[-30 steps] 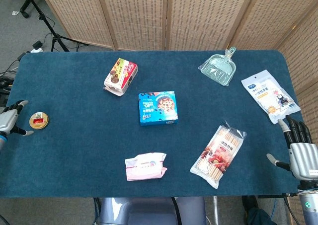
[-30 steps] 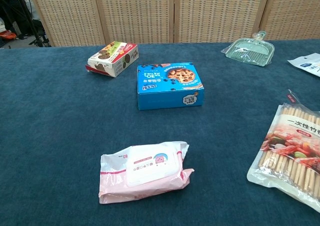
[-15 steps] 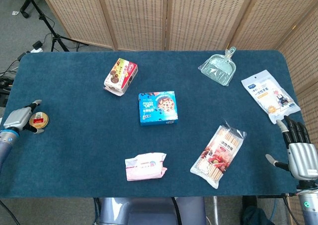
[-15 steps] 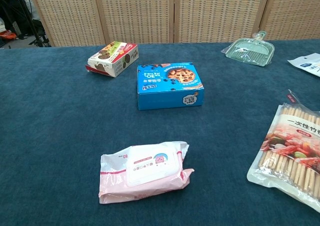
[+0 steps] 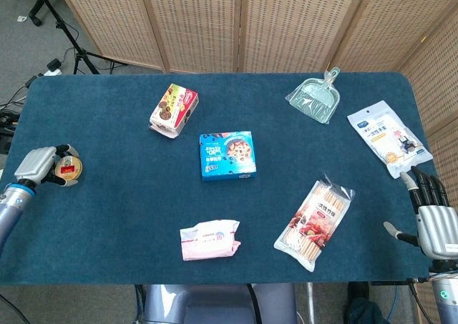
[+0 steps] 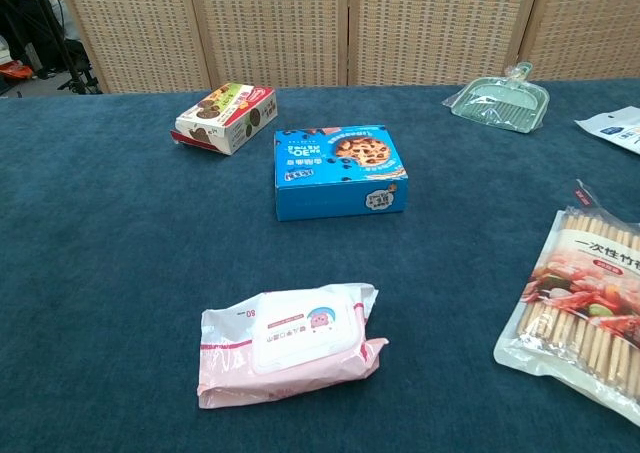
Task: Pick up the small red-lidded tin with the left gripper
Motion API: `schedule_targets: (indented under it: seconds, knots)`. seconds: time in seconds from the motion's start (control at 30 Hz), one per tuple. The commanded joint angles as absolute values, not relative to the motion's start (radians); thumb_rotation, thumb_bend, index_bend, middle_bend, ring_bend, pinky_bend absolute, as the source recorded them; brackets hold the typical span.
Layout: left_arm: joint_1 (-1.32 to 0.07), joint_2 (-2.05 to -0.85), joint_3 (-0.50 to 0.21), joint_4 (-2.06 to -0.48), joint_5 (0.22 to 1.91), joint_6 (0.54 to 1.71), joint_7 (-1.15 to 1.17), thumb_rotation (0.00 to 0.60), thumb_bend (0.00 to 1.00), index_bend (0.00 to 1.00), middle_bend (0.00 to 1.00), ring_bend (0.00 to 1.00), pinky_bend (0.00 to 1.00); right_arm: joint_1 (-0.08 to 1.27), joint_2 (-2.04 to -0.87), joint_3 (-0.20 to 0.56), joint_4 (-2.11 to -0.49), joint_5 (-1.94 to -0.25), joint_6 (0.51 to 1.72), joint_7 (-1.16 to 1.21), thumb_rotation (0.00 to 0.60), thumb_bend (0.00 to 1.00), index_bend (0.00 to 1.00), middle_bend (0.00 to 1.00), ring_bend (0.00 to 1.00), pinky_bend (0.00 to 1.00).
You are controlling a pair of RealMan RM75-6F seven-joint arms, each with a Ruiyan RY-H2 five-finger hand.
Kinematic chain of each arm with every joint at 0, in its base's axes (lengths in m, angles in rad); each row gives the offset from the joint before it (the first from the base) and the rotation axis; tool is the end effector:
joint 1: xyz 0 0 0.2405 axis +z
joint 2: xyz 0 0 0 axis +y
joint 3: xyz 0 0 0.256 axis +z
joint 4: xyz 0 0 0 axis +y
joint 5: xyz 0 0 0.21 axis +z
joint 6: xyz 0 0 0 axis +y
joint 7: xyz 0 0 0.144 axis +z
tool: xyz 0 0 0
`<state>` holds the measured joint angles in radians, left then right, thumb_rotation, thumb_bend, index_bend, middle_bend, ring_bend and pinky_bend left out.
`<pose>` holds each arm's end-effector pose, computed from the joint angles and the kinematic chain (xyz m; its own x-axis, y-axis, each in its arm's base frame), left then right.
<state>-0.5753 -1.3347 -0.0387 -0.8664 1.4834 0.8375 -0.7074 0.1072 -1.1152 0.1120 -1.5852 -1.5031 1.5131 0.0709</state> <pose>-0.3575 0.3693 0.1315 0.2701 0.3203 0.9080 0.9604 -0.0232 -0.2776 -0.3045 -0.2007 0.1755 0.3493 0.0968 0.9320 -0.9344 -0.0386 0.3542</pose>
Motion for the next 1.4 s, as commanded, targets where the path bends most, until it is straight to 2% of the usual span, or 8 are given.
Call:
schedule_targets:
  seconds: [0.03, 0.17, 0.33, 0.67, 1.13, 1.23, 1.3, 1.4]
  knots:
    - [-0.575, -1.239, -0.084, -1.068, 1.498, 0.965, -0.584, 0.600, 0.11, 0.57, 0.45, 0.40, 0.55, 0.108, -1.115, 0.112, -1.585, -1.503, 1.511, 0.073, 0.600, 0.00, 0.00, 0.00, 0.00, 0.00]
    - [-0.626, -1.192, -0.131, -1.280, 1.479, 0.960, -0.397, 0.600, 0.11, 0.57, 0.45, 0.40, 0.55, 0.107, -1.112, 0.114, -1.585, -1.499, 1.512, 0.082, 0.600, 0.00, 0.00, 0.00, 0.00, 0.00]
    - [-0.711, -1.230, -0.201, -1.401, 1.312, 0.854, -0.123, 0.600, 0.11, 0.57, 0.45, 0.40, 0.55, 0.107, -1.105, 0.117, -1.580, -1.491, 1.508, 0.104, 0.600, 0.00, 0.00, 0.00, 0.00, 0.00]
    - [-0.853, -1.413, -0.247, -1.352, 1.005, 0.748, 0.180, 0.600, 0.08, 0.57, 0.45, 0.40, 0.55, 0.116, -1.104, 0.125, -1.563, -1.468, 1.482, 0.128, 0.600, 0.00, 0.00, 0.00, 0.00, 0.00]
    - [-0.997, -1.624, -0.260, -1.191, 0.782, 0.711, 0.342, 0.600, 0.06, 0.57, 0.45, 0.40, 0.55, 0.129, -1.112, 0.134, -1.536, -1.428, 1.442, 0.130, 0.600, 0.00, 0.00, 0.00, 0.00, 0.00]
    - [-1.016, -1.629, -0.250, -1.196, 0.731, 0.704, 0.384, 0.600, 0.04, 0.47, 0.36, 0.33, 0.52, 0.130, -1.110, 0.135, -1.536, -1.425, 1.438, 0.133, 0.600, 0.00, 0.00, 0.00, 0.00, 0.00]
    - [-1.032, -1.624, -0.229, -1.206, 0.677, 0.708, 0.444, 0.600, 0.01, 0.20, 0.12, 0.11, 0.37, 0.130, -1.108, 0.134, -1.537, -1.423, 1.434, 0.135, 0.600, 0.00, 0.00, 0.00, 0.00, 0.00]
    - [-1.046, -1.603, -0.224, -1.253, 0.598, 0.701, 0.478, 0.600, 0.00, 0.00, 0.00, 0.00, 0.21, 0.129, -1.105, 0.134, -1.541, -1.424, 1.436, 0.138, 0.600, 0.00, 0.00, 0.00, 0.00, 0.00]
